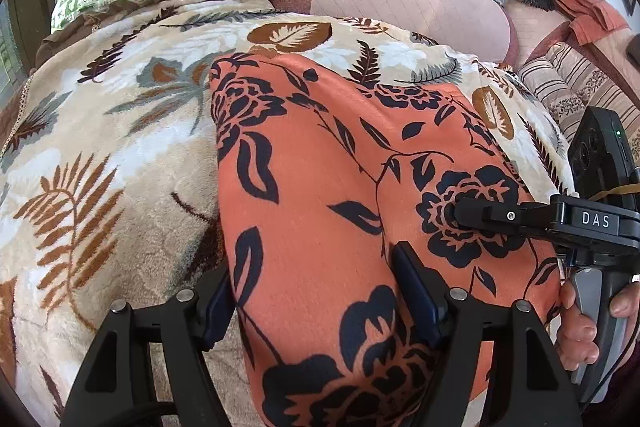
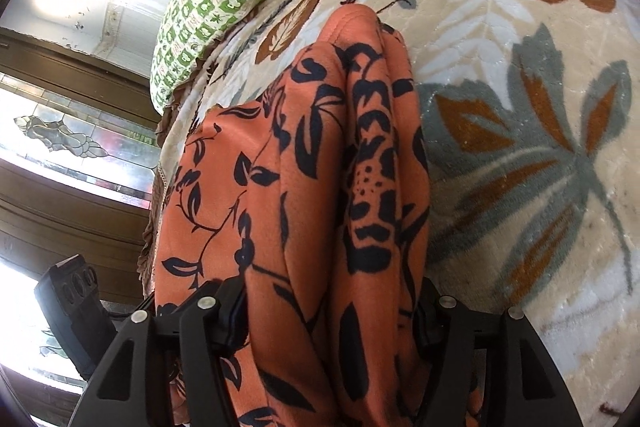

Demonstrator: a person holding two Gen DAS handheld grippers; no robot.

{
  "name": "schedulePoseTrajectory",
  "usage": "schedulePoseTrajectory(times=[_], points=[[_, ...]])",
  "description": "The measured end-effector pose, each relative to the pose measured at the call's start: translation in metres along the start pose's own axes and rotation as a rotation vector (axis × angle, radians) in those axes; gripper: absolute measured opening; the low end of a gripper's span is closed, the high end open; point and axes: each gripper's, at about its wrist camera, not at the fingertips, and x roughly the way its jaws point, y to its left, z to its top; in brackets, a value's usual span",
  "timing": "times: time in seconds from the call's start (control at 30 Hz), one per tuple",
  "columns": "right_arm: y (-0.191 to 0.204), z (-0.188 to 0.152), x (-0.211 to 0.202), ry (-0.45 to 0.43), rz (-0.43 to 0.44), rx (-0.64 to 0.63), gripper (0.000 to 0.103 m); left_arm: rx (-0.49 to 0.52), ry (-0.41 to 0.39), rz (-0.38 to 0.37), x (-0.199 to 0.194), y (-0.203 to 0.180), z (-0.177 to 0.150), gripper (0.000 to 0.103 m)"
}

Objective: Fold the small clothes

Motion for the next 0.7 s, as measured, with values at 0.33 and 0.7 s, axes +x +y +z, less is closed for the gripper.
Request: schedulePoseTrajectory(times=[0.33, 0.7], points=[[-0.004, -0.011, -0.012, -0.016, -0.018, -0.001, 0.065, 0.001, -0.022, 0.031, -0.009, -0.004, -0.010, 0.074], [-0.005, -0.023, -0.028, -0.043, -0.039, -0.015, 0.065, -0.007, -0.043, 0.052, -0.018, -0.006, -0.020, 0.075]])
